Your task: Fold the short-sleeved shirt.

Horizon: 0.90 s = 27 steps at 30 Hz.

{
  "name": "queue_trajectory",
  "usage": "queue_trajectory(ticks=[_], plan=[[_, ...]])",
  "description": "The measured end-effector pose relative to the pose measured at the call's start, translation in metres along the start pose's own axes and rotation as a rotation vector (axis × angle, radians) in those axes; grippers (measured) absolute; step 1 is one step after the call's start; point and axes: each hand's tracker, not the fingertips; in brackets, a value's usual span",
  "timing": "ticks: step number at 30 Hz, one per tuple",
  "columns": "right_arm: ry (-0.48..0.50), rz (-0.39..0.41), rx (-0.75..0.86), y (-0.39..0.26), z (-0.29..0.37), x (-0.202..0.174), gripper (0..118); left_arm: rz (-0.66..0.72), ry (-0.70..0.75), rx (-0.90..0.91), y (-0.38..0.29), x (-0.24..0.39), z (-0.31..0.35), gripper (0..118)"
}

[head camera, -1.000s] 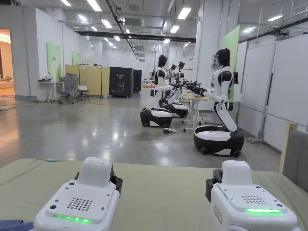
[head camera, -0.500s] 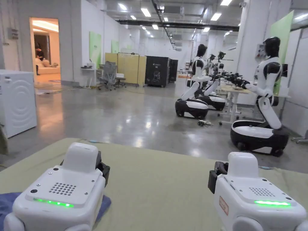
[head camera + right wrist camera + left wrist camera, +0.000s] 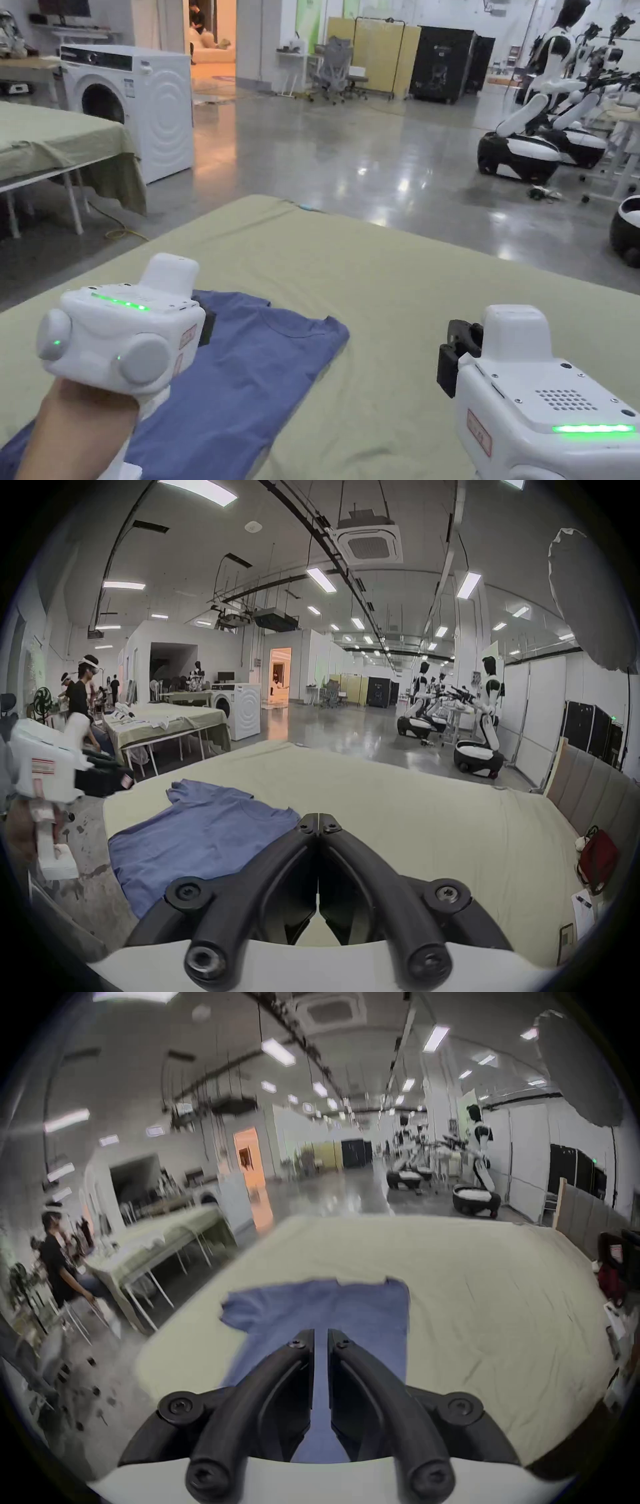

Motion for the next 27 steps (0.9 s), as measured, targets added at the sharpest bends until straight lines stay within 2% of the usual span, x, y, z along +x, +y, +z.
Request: queue_trajectory(ticks=[1, 2, 3, 4, 5, 6, 8, 10, 12, 13, 14, 15, 16, 18, 19, 20, 21, 22, 23, 27], plan=[[-0.013, 0.009, -0.011, -0.003, -0.003, 0.0, 3, 0.025, -0.018, -0.032, -0.001, 0.0, -0.018, 55], [-0.026, 0.017, -0.024, -0.005, -0.006, 0.001, 3, 0.056, -0.045, -0.075, -0.003, 0.002, -0.043, 101], [-0.036, 0.018, -0.031, -0.006, -0.008, 0.001, 3, 0.07, -0.075, -0.125, -0.006, 0.004, -0.067, 117], [-0.042, 0.017, -0.037, -0.008, -0.01, 0.003, 3, 0.089, -0.117, -0.159, -0.01, 0.006, -0.089, 115], [-0.049, 0.017, -0.045, -0.01, -0.011, 0.005, 3, 0.096, -0.1, -0.15, -0.004, 0.004, -0.111, 116], [-0.056, 0.019, -0.053, -0.011, -0.013, 0.007, 3, 0.108, -0.077, -0.224, -0.005, 0.006, -0.135, 116], [-0.075, 0.023, -0.065, -0.014, -0.016, 0.01, 3, 0.049, -0.022, -0.275, -0.025, 0.014, -0.177, 116], [-0.088, 0.024, -0.076, -0.016, -0.019, 0.013, 3, 0.05, -0.006, -0.35, -0.038, 0.016, -0.213, 112], [-0.095, 0.026, -0.088, -0.018, -0.024, 0.016, 3, 0.144, -0.089, -0.427, -0.052, 0.017, -0.236, 99], [-0.094, 0.023, -0.094, -0.021, -0.026, 0.019, 3, 0.182, -0.123, -0.459, -0.063, 0.019, -0.248, 96], [-0.088, 0.011, -0.109, -0.023, -0.03, 0.021, 3, 0.154, -0.13, -0.54, -0.078, 0.023, -0.26, 96], [-0.085, -0.004, -0.128, -0.026, -0.034, 0.023, 4, 0.048, -0.055, -0.551, -0.091, 0.03, -0.264, 96], [-0.09, -0.009, -0.138, -0.028, -0.037, 0.025, 4, -0.001, -0.076, -0.4, -0.088, 0.031, -0.252, 96], [-0.097, -0.01, -0.142, -0.032, -0.04, 0.029, 4, 0.073, -0.069, -0.447, -0.078, 0.03, -0.247, 92], [-0.1, -0.012, -0.143, -0.033, -0.042, 0.03, 4, 0.078, -0.037, -0.412, -0.076, 0.027, -0.245, 76], [-0.106, -0.019, -0.146, -0.034, -0.044, 0.032, 4, 0.088, -0.027, -0.408, -0.07, 0.015, -0.244, 52], [-0.106, -0.03, -0.148, -0.033, -0.045, 0.034, 4, 0.095, -0.012, -0.409, -0.067, 0.01, -0.245, 14], [-0.101, -0.045, -0.146, -0.033, -0.045, 0.036, 4, 0.081, 0.035, -0.414, -0.067, 0.004, -0.248, 5], [-0.097, -0.054, -0.141, -0.032, -0.043, 0.037, 4, 0.106, -0.024, -0.433, -0.069, -0.002, -0.252, 5], [-0.101, -0.049, -0.13, -0.031, -0.036, 0.044, 4, 0.114, -0.029, -0.389, -0.056, 0.014, -0.23, 4]])
